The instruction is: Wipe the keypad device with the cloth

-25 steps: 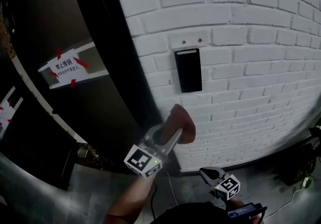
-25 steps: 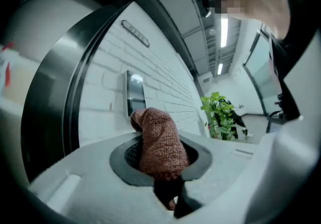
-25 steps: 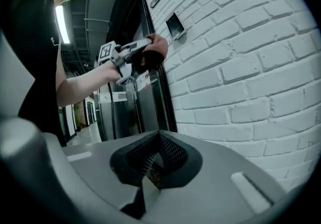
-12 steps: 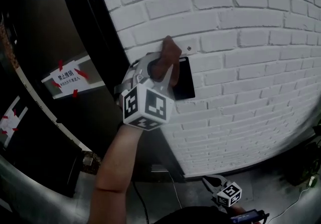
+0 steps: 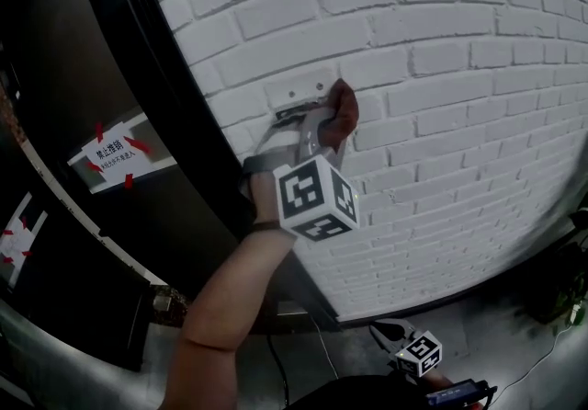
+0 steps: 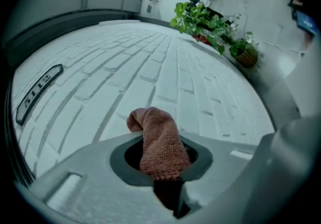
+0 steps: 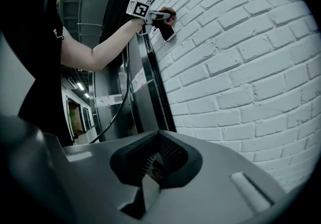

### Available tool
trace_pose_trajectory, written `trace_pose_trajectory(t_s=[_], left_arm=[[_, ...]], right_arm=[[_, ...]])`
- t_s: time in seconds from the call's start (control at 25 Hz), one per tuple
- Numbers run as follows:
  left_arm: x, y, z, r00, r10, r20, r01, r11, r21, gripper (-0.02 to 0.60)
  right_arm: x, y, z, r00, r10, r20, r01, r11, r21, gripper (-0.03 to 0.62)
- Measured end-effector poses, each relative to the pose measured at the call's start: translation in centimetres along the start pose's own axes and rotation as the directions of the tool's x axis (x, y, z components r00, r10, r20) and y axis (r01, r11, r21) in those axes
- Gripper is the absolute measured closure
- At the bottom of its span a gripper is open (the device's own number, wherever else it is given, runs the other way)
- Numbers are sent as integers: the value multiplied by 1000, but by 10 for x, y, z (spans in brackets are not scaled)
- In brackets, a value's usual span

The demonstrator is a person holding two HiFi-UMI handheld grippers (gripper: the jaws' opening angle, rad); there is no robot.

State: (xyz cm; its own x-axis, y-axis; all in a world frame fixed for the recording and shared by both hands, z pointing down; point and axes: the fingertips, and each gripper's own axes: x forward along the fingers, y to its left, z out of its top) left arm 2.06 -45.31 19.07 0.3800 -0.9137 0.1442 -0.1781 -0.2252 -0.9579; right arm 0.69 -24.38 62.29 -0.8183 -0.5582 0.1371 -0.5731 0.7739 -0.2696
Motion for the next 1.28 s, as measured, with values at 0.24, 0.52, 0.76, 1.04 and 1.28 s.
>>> trace_pose_trajectory(t_s=[0.24,0.52,0.76,1.04,1.28], left_arm=[[9,-93,-27,995,-60,-82,72,985,158,515],[-13,-41,-27,988,148,48,-151,987,51,515],[-45,55,-42,944,315,101,-276,918,-285,515],[-60,58,-90,915,400,56,-271,711,-649,515],[-45,-15,-114,961,267,68,-70,476,-877,515]], right_arm=[[-2,0,-8,1000,12,2,-12,998,55,592],[4,2,-6,999,34,4,-34,996,82,592],[1,6,-13,999,39,1,-39,993,109,592],[-13,-6,-13,1000,-9,27,5,991,133,592],[-15,-4,-13,999,-13,31,8,989,145,592]])
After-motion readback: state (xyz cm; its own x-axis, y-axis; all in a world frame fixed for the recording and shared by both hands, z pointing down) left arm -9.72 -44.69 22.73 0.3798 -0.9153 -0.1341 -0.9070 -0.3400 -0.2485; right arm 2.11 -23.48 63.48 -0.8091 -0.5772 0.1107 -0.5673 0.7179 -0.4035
